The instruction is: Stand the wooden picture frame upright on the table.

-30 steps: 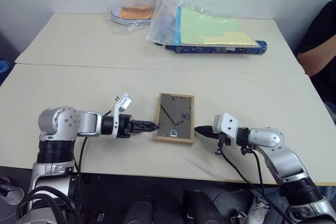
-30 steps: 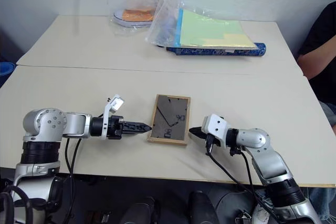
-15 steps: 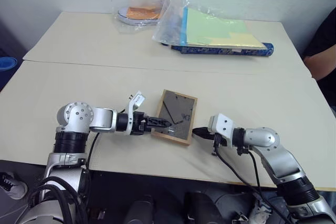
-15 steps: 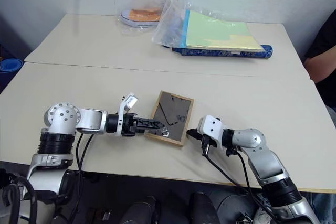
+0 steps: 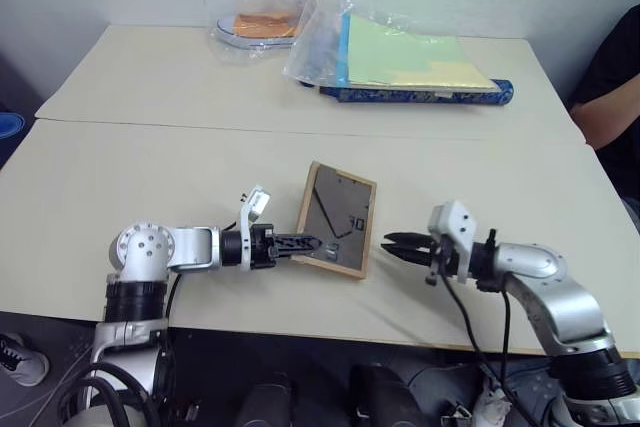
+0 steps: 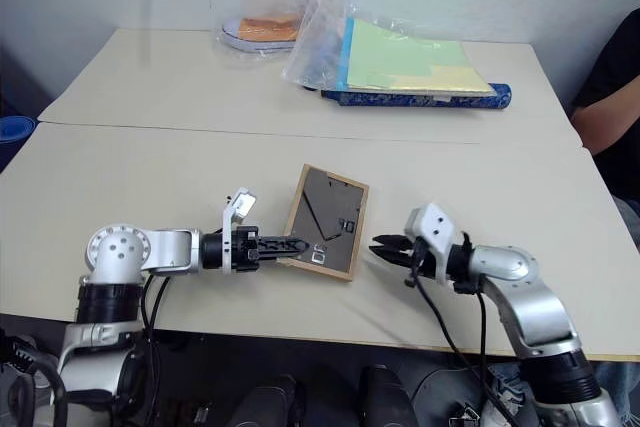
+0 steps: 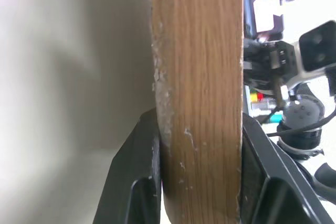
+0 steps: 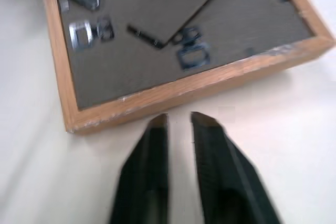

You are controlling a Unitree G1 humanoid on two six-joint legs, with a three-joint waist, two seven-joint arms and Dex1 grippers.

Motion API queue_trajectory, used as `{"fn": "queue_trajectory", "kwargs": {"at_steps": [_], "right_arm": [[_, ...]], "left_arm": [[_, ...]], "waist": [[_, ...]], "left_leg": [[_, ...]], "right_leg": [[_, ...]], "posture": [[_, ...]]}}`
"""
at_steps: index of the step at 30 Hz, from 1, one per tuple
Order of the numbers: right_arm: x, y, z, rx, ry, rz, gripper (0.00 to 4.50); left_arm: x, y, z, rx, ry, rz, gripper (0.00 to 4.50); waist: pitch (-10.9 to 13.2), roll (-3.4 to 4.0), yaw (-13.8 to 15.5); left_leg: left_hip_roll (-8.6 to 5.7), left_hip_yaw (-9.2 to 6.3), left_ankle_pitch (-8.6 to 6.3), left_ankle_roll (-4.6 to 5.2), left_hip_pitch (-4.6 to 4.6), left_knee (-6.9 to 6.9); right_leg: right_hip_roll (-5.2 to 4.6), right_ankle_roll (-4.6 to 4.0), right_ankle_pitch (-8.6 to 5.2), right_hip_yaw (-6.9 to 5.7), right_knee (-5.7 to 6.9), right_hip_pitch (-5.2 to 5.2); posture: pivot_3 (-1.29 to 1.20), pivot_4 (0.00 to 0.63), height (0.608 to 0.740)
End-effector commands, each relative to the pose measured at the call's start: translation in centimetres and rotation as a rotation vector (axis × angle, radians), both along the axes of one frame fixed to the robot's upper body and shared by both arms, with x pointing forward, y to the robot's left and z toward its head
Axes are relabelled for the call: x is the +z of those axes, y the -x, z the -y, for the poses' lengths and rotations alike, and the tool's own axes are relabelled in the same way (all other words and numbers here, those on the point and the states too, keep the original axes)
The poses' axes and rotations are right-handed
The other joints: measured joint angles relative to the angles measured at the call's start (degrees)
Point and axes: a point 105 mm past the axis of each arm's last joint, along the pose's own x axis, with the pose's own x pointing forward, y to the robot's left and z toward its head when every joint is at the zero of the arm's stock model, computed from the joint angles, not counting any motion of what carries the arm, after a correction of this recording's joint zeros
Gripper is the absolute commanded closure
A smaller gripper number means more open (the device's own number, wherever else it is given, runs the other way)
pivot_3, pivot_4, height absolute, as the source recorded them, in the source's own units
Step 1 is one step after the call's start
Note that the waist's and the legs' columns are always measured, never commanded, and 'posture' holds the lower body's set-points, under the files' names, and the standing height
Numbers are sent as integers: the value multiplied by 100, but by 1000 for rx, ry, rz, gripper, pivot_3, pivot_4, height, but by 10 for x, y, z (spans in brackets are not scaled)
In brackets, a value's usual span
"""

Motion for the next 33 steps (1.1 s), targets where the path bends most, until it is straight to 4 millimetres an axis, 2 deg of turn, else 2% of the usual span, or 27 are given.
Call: {"fn": "queue_trajectory", "kwargs": {"at_steps": [1, 3, 7, 8, 10, 14, 18, 22, 25, 30, 33], "right_arm": [[41, -7, -10, 30, -144, 26, 2296], [43, -14, -17, 30, -130, -12, 1652], [49, -21, -35, 77, -138, -52, 196], [50, -23, -39, 83, -141, -51, 31], [53, -24, -48, 103, -152, -53, 31], [63, -14, -71, 208, -209, -49, 31], [67, -2, -79, 278, -229, -43, 31], [70, 16, -73, 362, -206, 18, 31], [65, 20, -66, 369, -165, 53, 31], [51, 11, -56, 308, -50, 189, 31], [58, 5, -48, 250, -86, 318, 31]], "left_arm": [[11, -14, -10, 58, -102, 338, 3199], [11, -14, -12, 40, -137, 423, 3199], [12, -14, -13, 27, -106, 413, 3199], [10, -12, -12, 3, -124, 427, 3199], [8, -7, -10, -31, -141, 435, 3199], [8, -7, -10, -33, -143, 435, 3199], [10, -6, -9, -38, -133, 454, 3199], [12, -14, -12, 14, -113, 423, 3199], [17, -16, -13, 25, -71, 387, 3199], [16, -10, -10, -12, -52, 342, 3199], [21, -5, -10, -20, -14, 254, 3199]], "waist": [[0, 0, -41], [0, 1, -54], [0, 1, -57], [0, 0, -56], [0, 0, -61], [0, 1, -72], [0, 0, -70], [0, 0, -60], [0, 0, -61], [1, -1, -61], [1, -1, -72]], "left_leg": [[-1, 1, 2, -2, 2, 0], [0, 0, 4, -5, 7, 0], [0, -1, 2, -1, 4, -6], [0, -1, 2, 0, -2, -8], [0, -1, 1, 2, -10, -7], [3, -2, 1, 3, -10, -8], [2, -2, -1, 6, -11, -8], [2, -3, -2, 7, -12, -10], [1, -3, -2, 8, -12, -9], [2, -3, -3, 8, -12, -13], [2, -3, -2, 8, -12, -13]], "right_leg": [[0, 0, 0, 0, 2, 2], [0, 0, 0, -1, 2, 7], [-1, 0, 0, 2, 1, 2], [-1, 0, 0, 2, 0, -5], [-1, 0, 0, 2, -2, -11], [-1, 0, 0, 2, 1, -12], [-2, 0, 0, 2, -1, -12], [-1, 0, 0, 1, -4, -12], [-2, 0, 0, 2, -5, -11], [-1, 0, 0, 1, -8, -11], [0, 0, 0, 2, -6, -13]], "posture": [[0, 150, 740], [0, 150, 740], [0, 150, 740], [0, 150, 740], [0, 150, 740], [0, 150, 740], [0, 150, 740], [0, 150, 740], [0, 150, 740], [0, 150, 740], [0, 150, 740]]}}
